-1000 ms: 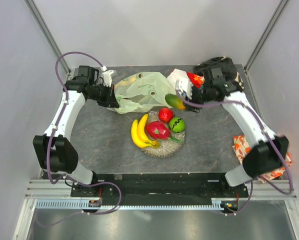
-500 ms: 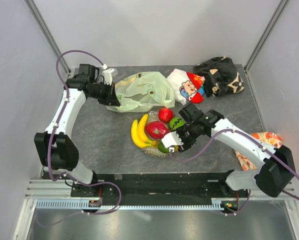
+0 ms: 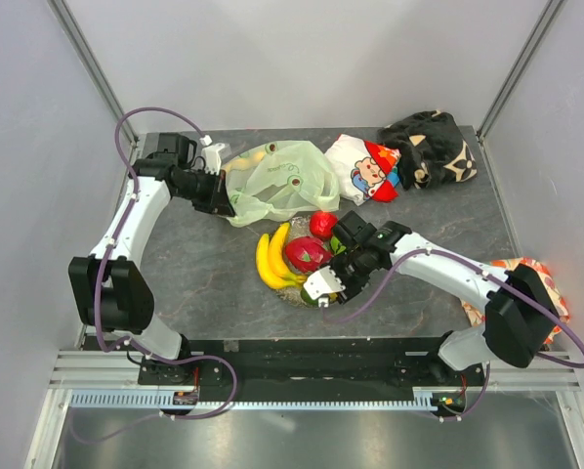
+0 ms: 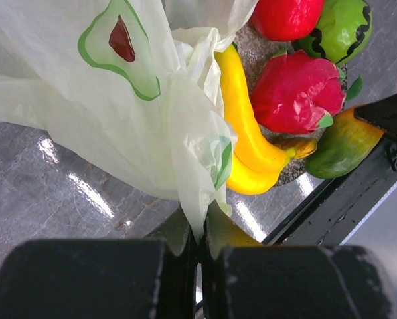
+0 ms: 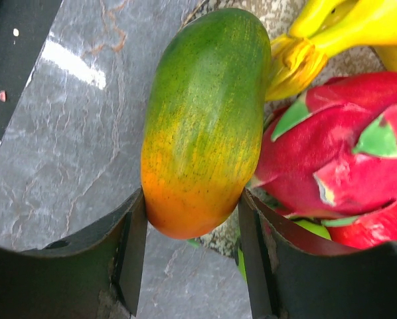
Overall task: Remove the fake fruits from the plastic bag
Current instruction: Place the fake fruit on the plate.
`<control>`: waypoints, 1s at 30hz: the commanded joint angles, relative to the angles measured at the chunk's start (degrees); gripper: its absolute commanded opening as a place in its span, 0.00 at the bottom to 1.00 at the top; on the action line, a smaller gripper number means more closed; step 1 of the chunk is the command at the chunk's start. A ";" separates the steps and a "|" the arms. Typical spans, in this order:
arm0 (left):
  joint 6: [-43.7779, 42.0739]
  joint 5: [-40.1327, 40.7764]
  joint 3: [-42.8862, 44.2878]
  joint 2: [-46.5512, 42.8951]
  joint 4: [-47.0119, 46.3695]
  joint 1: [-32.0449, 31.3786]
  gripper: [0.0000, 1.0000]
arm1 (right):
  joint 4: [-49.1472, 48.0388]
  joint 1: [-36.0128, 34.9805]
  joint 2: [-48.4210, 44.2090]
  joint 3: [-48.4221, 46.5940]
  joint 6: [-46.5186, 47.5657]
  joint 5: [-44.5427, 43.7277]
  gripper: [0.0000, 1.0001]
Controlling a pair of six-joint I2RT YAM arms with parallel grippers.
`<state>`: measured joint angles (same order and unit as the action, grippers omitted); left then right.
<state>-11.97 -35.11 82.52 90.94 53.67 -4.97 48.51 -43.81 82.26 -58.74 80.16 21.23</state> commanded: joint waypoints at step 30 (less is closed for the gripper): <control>0.81 -3.12 -1.49 -2.43 -0.58 -0.04 0.02 | -3.01 -1.80 -0.25 -1.19 -17.06 0.83 0.98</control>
<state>-11.94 -36.36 79.53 88.82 53.71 -4.97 39.94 -45.54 86.19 -56.64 63.37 21.87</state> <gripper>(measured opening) 0.033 0.982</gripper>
